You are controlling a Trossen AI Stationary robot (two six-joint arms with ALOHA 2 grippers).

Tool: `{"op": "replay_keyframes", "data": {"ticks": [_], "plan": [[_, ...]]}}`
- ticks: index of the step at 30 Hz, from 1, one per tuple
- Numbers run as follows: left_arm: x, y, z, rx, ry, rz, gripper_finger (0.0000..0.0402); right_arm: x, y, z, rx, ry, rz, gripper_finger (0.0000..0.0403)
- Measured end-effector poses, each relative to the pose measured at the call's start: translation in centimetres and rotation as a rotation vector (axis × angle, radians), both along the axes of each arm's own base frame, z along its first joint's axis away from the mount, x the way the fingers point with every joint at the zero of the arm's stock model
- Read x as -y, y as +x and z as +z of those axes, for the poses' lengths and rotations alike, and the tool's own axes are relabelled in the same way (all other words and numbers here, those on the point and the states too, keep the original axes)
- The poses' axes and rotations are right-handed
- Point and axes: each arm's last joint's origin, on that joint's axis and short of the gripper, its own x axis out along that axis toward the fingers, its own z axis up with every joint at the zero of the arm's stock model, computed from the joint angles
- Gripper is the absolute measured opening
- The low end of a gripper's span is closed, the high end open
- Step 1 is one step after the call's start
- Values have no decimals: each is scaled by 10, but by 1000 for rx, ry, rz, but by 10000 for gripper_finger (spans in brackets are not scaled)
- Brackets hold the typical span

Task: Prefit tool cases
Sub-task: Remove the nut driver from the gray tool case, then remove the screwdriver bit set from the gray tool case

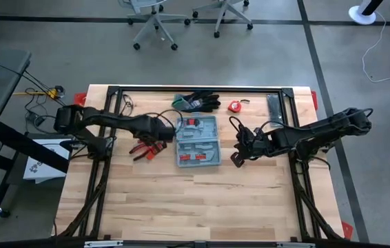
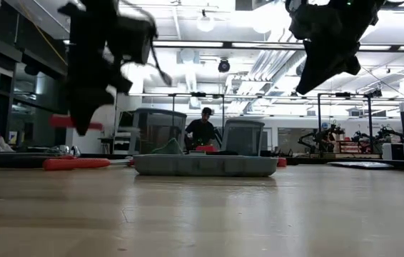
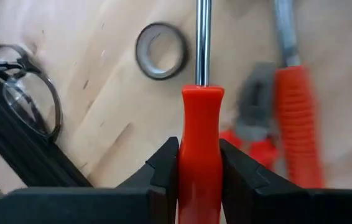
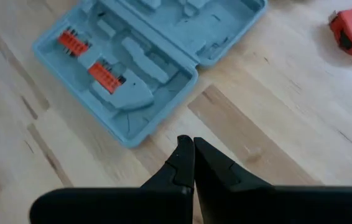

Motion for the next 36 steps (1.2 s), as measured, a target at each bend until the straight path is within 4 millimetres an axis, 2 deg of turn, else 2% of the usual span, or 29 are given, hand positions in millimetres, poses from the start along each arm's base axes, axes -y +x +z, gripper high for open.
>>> {"op": "replay_keyframes", "data": {"ticks": [3,8,11,15,19,23,29,32,36], "plan": [[-12,-13,-9,-1,-62,4,67,4,1,0,14,16,-52,0],[-23,-38,-22,-17,-95,119,69,11,2,1,45,-3,-147,0],[-22,-49,-22,5,-84,167,116,15,3,1,60,3,-173,0],[-22,-54,-10,84,-43,198,186,19,5,2,67,-15,-151,0],[-21,-56,8,225,-26,211,214,25,10,4,83,-11,-100,0],[-16,-45,23,467,-97,124,217,28,18,4,120,-30,-75,0],[4,-6,34,766,-145,-201,207,29,41,-13,125,-65,-30,0],[16,11,29,811,-140,-323,206,27,53,-30,100,-39,-13,0],[29,29,10,783,-157,-396,207,23,67,-55,58,30,31,0]]}}
